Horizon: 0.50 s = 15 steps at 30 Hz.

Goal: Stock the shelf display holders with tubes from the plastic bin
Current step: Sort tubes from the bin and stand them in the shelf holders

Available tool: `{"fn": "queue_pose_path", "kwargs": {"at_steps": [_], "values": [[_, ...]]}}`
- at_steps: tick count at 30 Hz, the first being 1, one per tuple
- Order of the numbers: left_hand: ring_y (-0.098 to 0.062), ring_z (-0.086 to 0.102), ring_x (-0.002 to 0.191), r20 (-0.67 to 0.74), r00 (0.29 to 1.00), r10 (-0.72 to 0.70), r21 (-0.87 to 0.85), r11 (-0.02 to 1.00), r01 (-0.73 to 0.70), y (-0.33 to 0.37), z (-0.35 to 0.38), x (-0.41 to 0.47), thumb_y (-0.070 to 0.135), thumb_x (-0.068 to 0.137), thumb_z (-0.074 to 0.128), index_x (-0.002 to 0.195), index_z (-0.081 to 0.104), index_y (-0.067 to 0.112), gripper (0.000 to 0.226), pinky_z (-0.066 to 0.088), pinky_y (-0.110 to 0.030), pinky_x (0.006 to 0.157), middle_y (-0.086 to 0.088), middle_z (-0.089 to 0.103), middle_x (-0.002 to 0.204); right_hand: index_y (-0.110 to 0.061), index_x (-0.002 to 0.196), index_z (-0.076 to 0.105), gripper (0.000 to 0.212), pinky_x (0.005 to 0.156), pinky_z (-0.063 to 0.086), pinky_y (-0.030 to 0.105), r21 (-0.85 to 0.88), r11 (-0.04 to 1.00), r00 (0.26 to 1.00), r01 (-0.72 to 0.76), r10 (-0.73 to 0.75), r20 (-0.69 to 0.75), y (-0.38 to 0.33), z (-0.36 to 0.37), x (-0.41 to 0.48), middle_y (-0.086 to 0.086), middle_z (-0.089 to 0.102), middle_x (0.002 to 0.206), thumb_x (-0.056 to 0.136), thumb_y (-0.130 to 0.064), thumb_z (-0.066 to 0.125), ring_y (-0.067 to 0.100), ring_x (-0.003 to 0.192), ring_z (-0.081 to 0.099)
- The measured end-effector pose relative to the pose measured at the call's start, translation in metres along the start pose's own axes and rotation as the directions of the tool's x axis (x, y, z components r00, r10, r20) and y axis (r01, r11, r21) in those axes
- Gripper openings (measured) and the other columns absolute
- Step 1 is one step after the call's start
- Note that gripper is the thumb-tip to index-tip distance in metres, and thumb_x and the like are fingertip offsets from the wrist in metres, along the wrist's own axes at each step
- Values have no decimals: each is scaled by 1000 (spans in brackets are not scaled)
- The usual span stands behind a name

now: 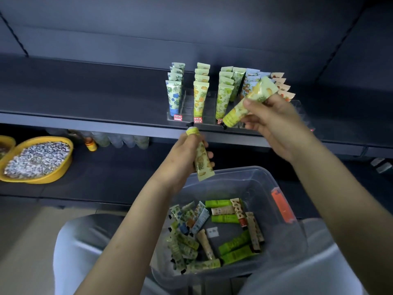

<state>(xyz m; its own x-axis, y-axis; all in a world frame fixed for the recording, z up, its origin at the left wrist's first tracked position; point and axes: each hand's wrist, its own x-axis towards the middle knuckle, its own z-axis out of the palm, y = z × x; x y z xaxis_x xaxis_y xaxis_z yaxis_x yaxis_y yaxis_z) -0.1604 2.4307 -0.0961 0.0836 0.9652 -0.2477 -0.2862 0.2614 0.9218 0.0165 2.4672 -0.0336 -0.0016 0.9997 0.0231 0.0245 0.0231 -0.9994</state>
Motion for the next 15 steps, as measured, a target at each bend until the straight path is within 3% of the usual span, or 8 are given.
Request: {"fn": "queue_pose_path", "kwargs": {"at_steps": [4, 8, 11, 15], "values": [[-12, 63, 81, 42, 996, 79, 58, 995, -81, 6, -10, 12, 20, 98, 46, 111, 56, 21, 16, 54, -40, 91, 1, 57, 93, 8, 106, 54, 37, 72, 57, 25, -137, 988, 997, 76, -78, -10, -29, 11, 28, 25, 63, 113, 91, -24, 62, 27, 85, 70], [-15, 63, 86, 78, 982, 171, 78, 981, -177, 19, -21, 25, 16, 93, 58, 119, 58, 17, 26, 52, -36, 89, -4, 60, 97, -13, 99, 55, 12, 69, 59, 26, -247, 954, 986, 168, -164, 38, -59, 23, 57, 16, 65, 100, 91, -17, 62, 22, 72, 71], [-16, 64, 84, 34, 983, 181, 86, 979, -184, 29, -26, 33, 18, 88, 64, 109, 61, 21, 22, 52, -43, 83, -6, 65, 97, -14, 98, 54, 15, 69, 60, 29, -422, 882, 977, 208, -212, 37, -72, 28, 84, 9, 67, 86, 88, -16, 65, 16, 66, 68], [-13, 65, 86, 30, 986, 167, 90, 981, -169, 36, -30, 40, 21, 87, 65, 105, 64, 23, 18, 53, -49, 83, -2, 70, 106, -16, 94, 61, 18, 71, 56, 34, -629, 753, 976, 195, -214, 46, -72, 35, 120, 11, 68, 88, 79, -20, 70, 15, 71, 64]]}}
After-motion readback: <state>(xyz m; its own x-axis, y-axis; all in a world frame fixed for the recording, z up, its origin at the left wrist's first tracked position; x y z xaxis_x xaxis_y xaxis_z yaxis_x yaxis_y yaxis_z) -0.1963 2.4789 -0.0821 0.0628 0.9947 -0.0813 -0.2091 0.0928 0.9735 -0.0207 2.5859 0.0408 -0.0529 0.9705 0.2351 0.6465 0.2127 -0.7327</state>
